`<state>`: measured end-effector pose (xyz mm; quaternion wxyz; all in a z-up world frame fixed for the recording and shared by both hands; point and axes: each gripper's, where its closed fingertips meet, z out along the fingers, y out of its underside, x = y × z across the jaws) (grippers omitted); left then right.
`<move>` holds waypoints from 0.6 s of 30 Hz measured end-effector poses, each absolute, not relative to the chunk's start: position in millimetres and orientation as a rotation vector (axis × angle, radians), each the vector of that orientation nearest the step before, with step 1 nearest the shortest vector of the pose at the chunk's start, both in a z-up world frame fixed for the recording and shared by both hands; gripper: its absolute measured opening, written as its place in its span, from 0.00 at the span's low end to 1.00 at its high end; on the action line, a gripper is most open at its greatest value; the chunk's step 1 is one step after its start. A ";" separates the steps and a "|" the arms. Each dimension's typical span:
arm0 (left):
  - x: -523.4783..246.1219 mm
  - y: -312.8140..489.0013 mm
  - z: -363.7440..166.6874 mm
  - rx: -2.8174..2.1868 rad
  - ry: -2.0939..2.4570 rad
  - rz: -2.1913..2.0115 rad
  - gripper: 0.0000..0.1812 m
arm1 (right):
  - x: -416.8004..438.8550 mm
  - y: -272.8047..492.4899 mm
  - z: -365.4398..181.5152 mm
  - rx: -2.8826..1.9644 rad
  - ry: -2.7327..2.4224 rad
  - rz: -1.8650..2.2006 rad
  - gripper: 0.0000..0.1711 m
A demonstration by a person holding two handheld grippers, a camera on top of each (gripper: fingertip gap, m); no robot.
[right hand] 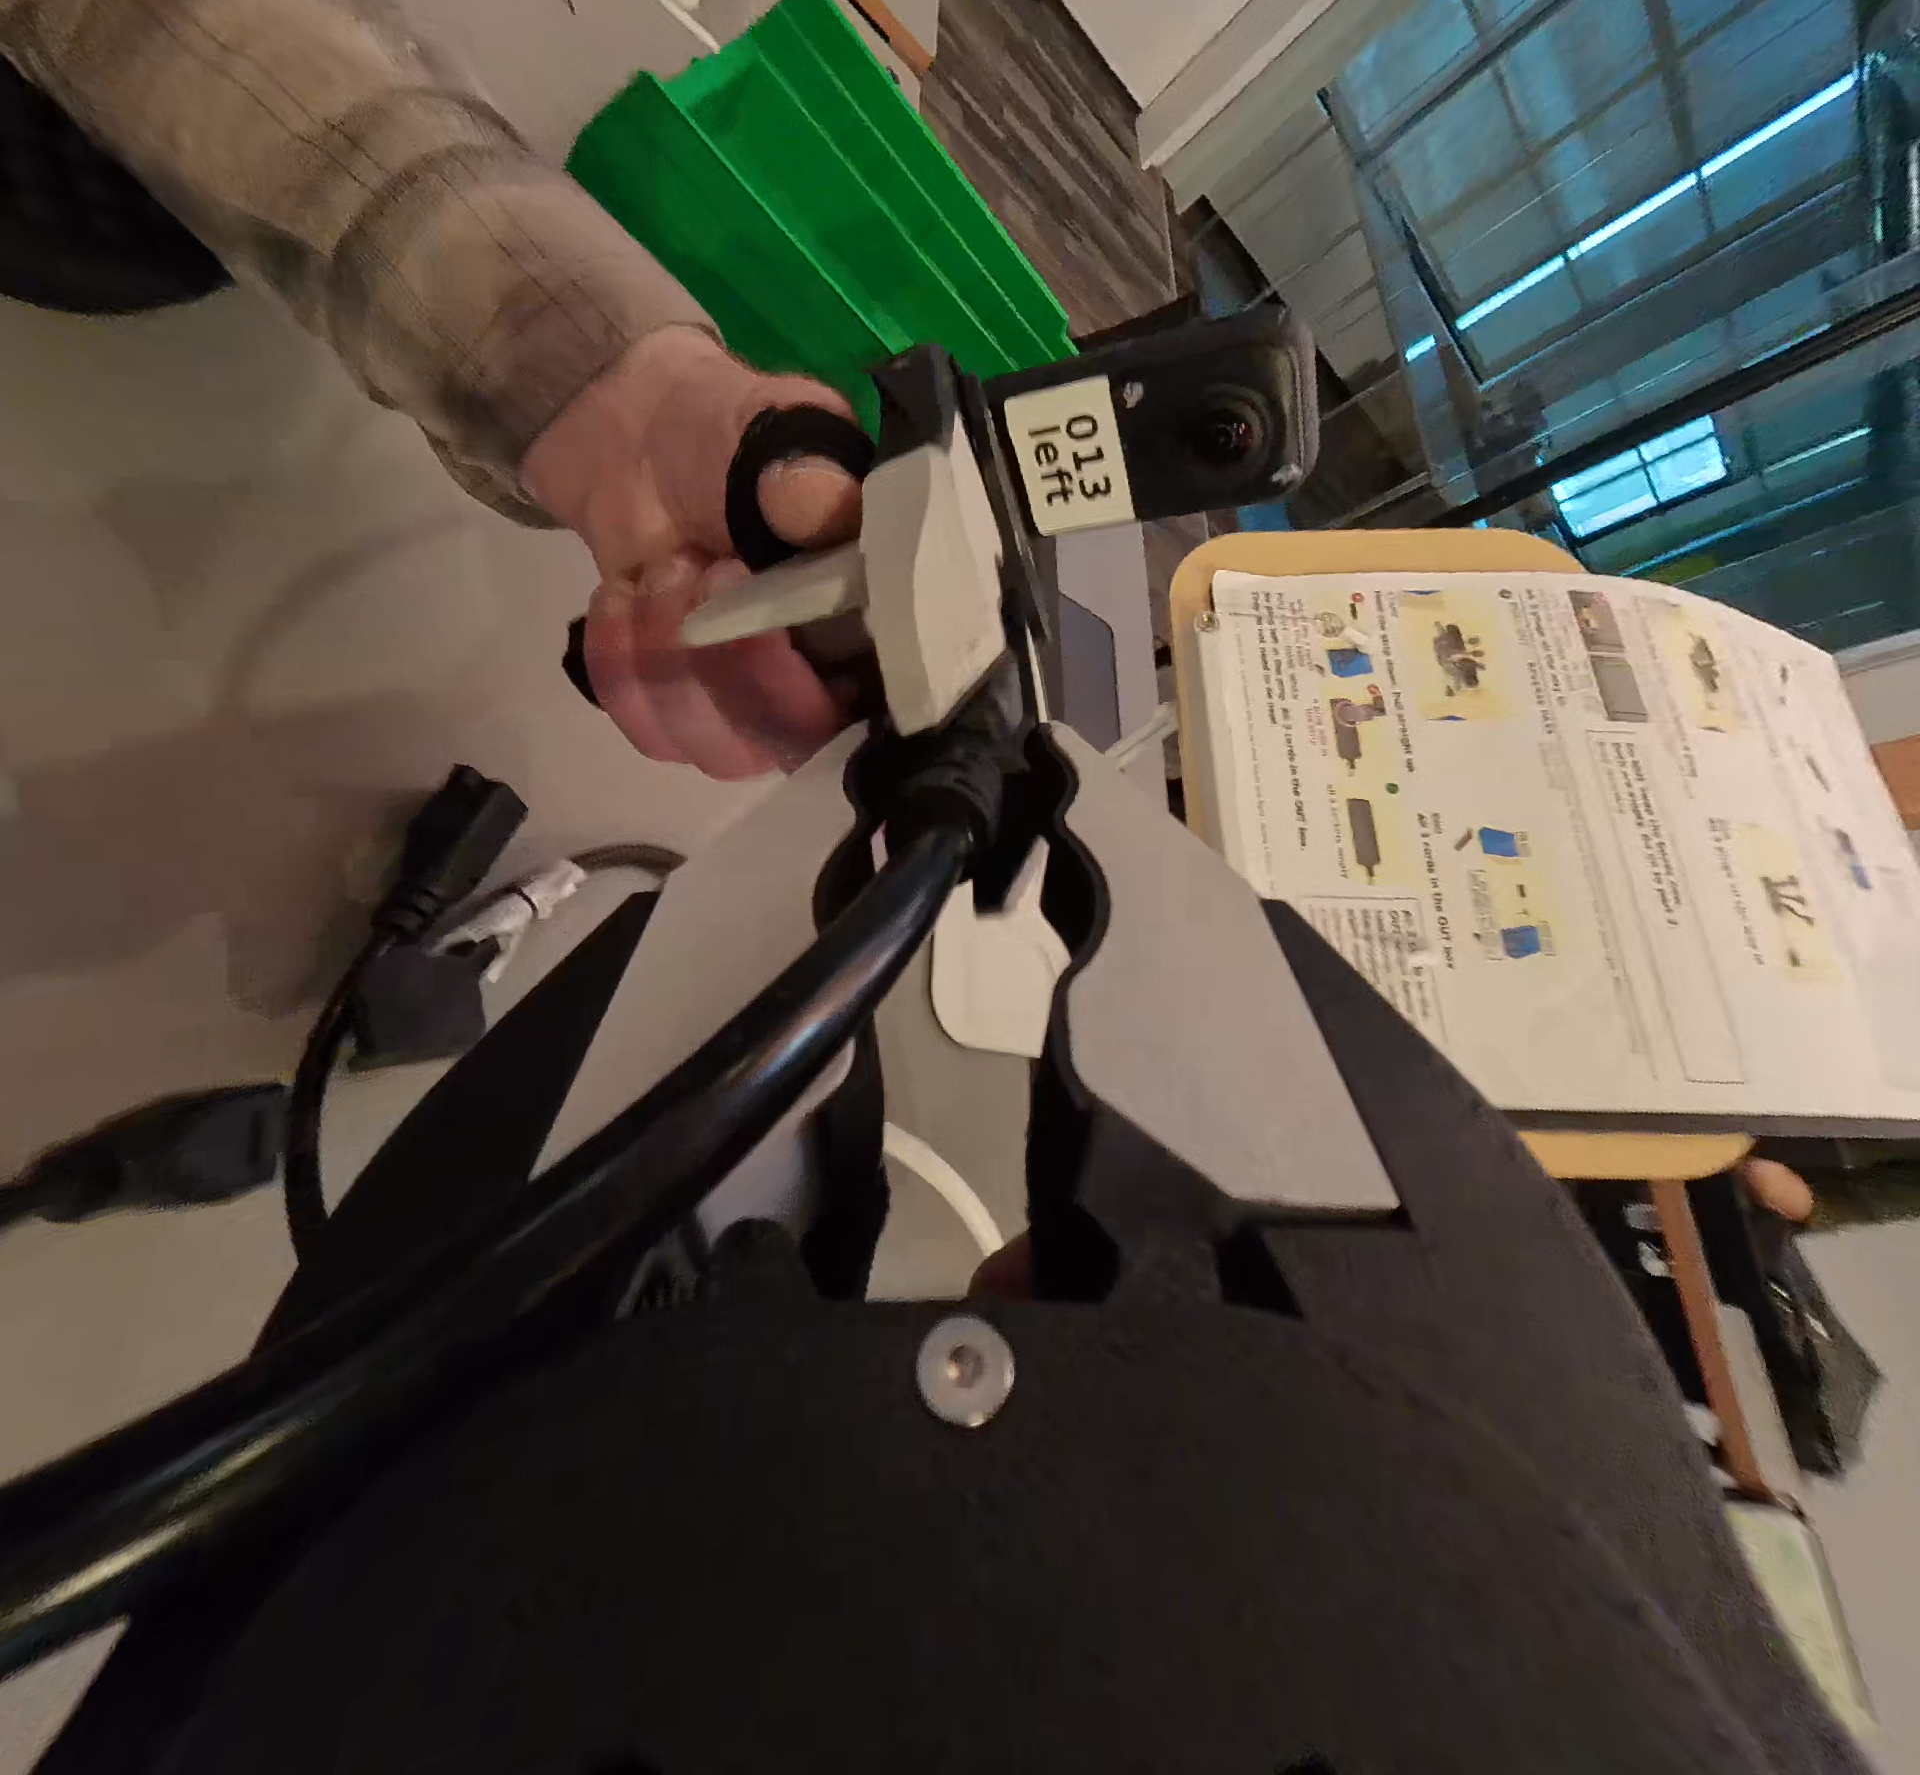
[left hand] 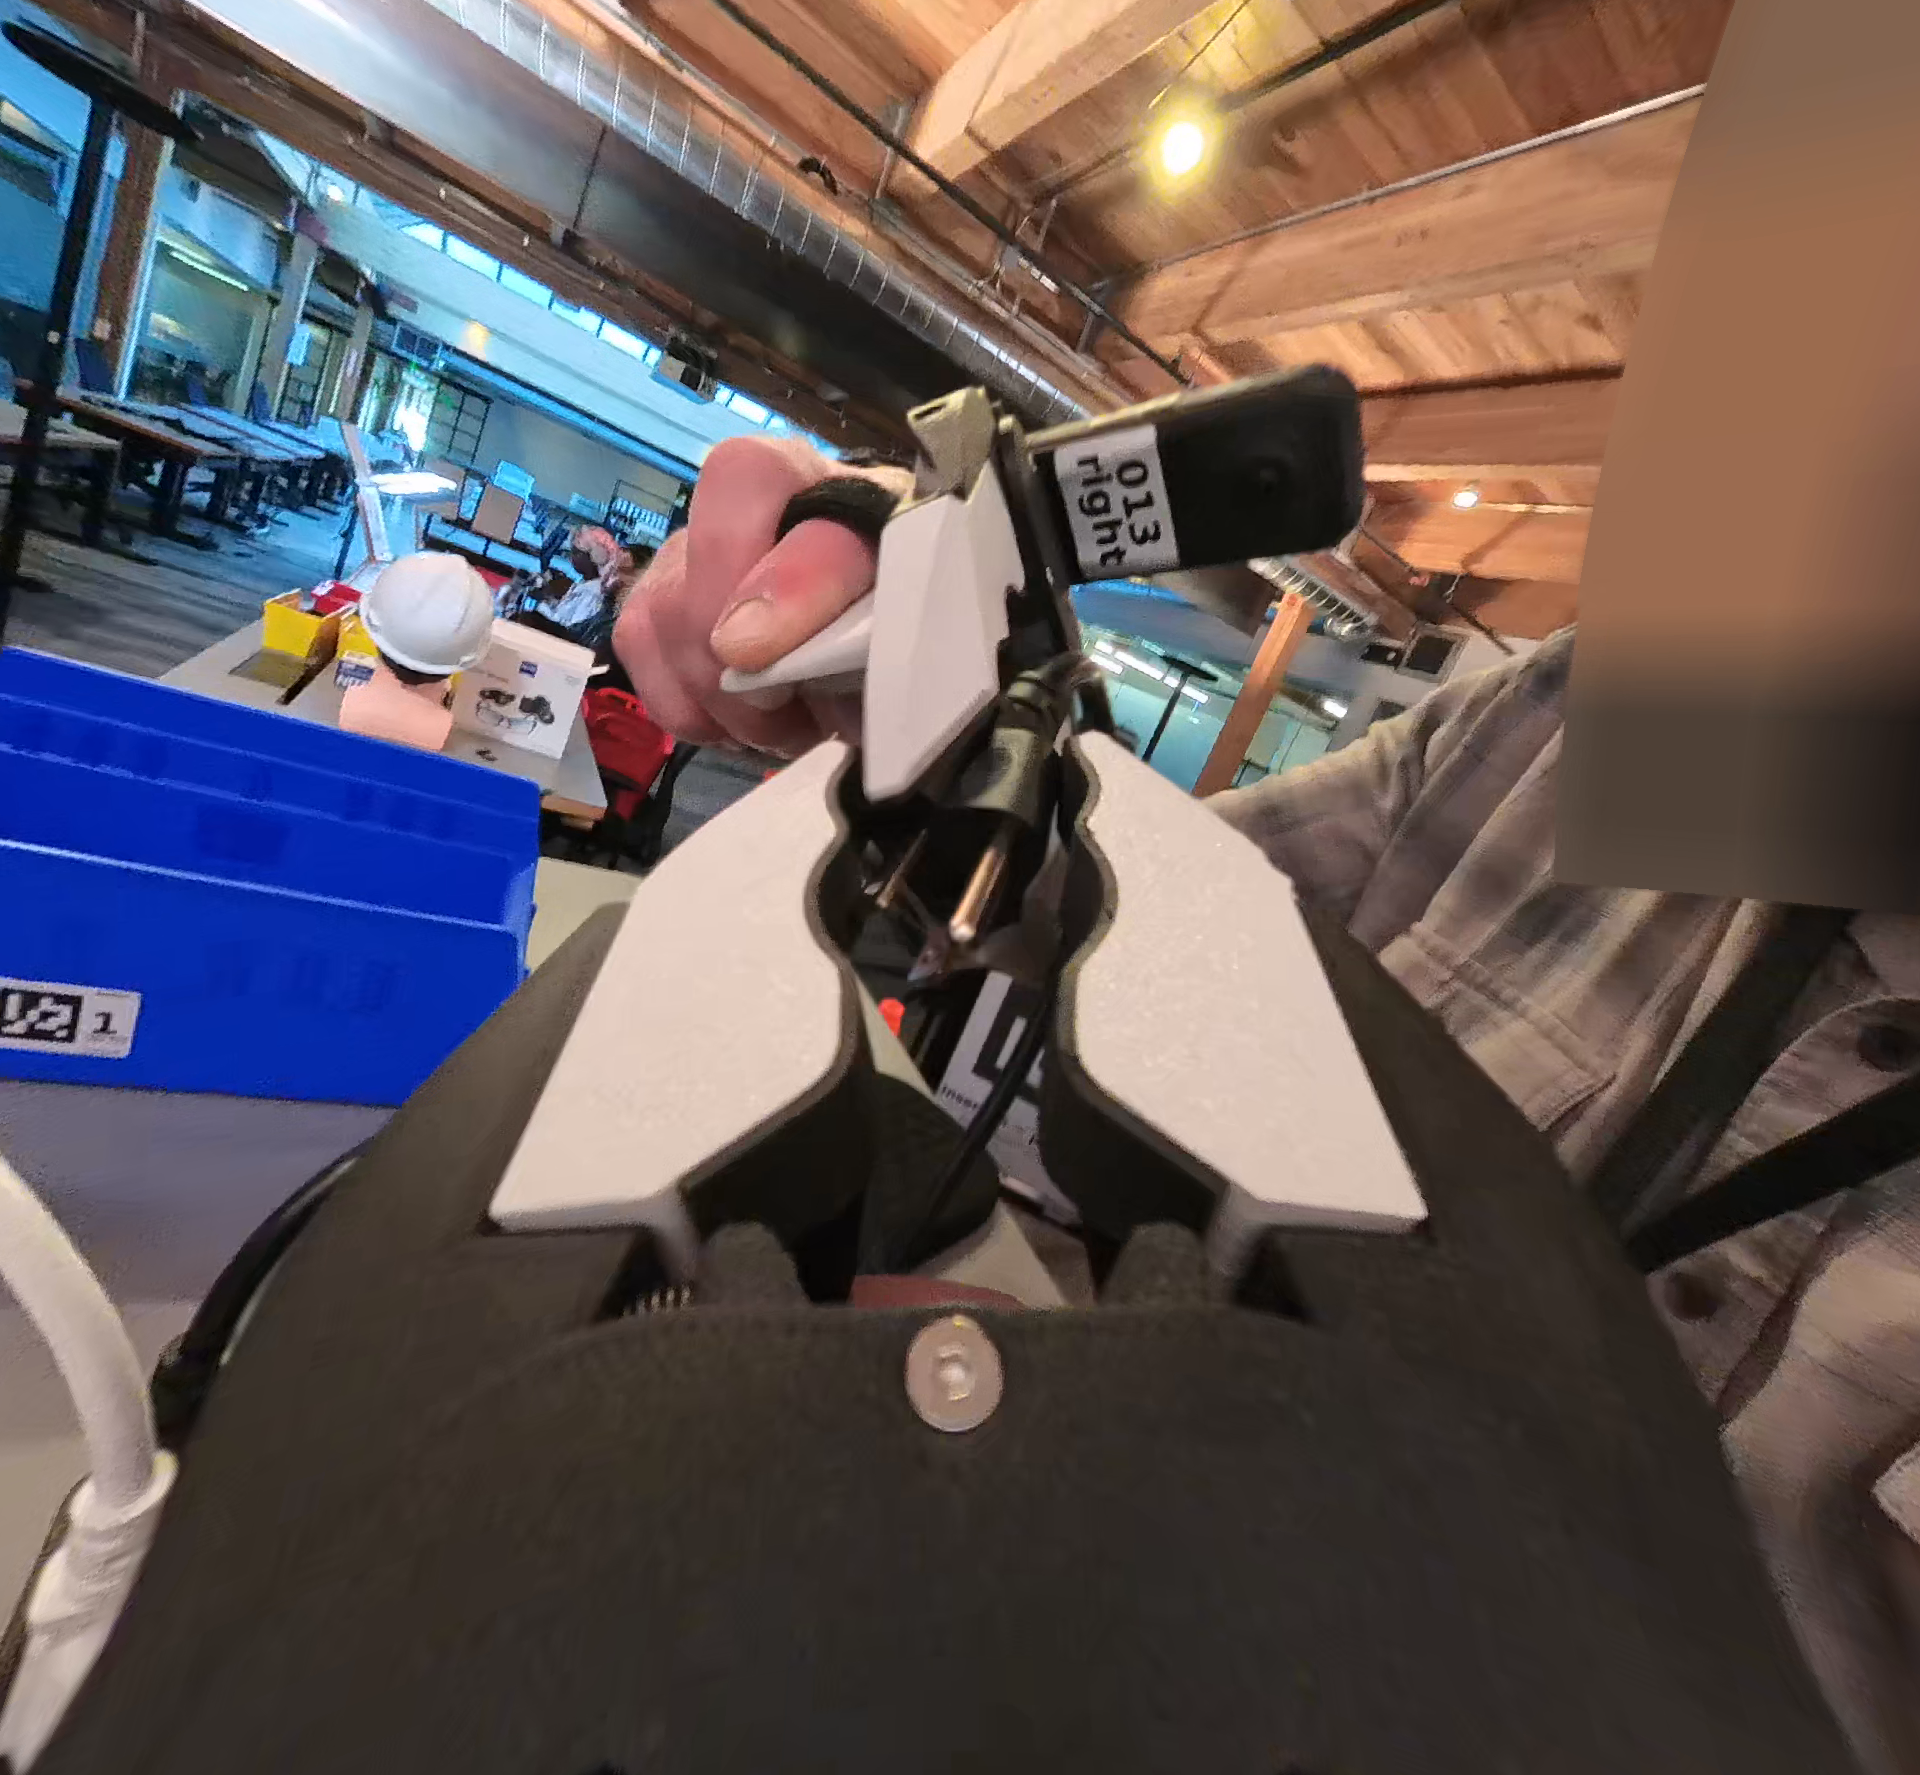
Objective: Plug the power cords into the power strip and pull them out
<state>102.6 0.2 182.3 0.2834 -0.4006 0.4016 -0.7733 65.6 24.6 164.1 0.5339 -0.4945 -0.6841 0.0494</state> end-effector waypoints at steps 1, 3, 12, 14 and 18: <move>101.4 3.1 184.5 -1.078 1.047 -2.083 0.17 | 70.0 29.1 162.6 -1.185 -1.640 0.063 0.14; 102.4 1.8 183.5 -1.074 1.056 -2.082 0.17 | 72.1 26.2 162.0 -1.151 -1.680 0.051 0.14; 104.5 -0.2 177.7 -1.047 1.019 -2.208 0.16 | 79.9 26.9 151.5 -1.059 -1.816 -0.153 0.14; 105.2 -0.1 177.0 -1.054 1.023 -2.203 0.17 | 81.3 26.9 149.6 -1.049 -1.830 -0.206 0.15; 109.1 3.5 173.8 -1.092 1.005 -2.188 0.16 | 86.3 31.0 146.0 -1.037 -1.838 -0.286 0.15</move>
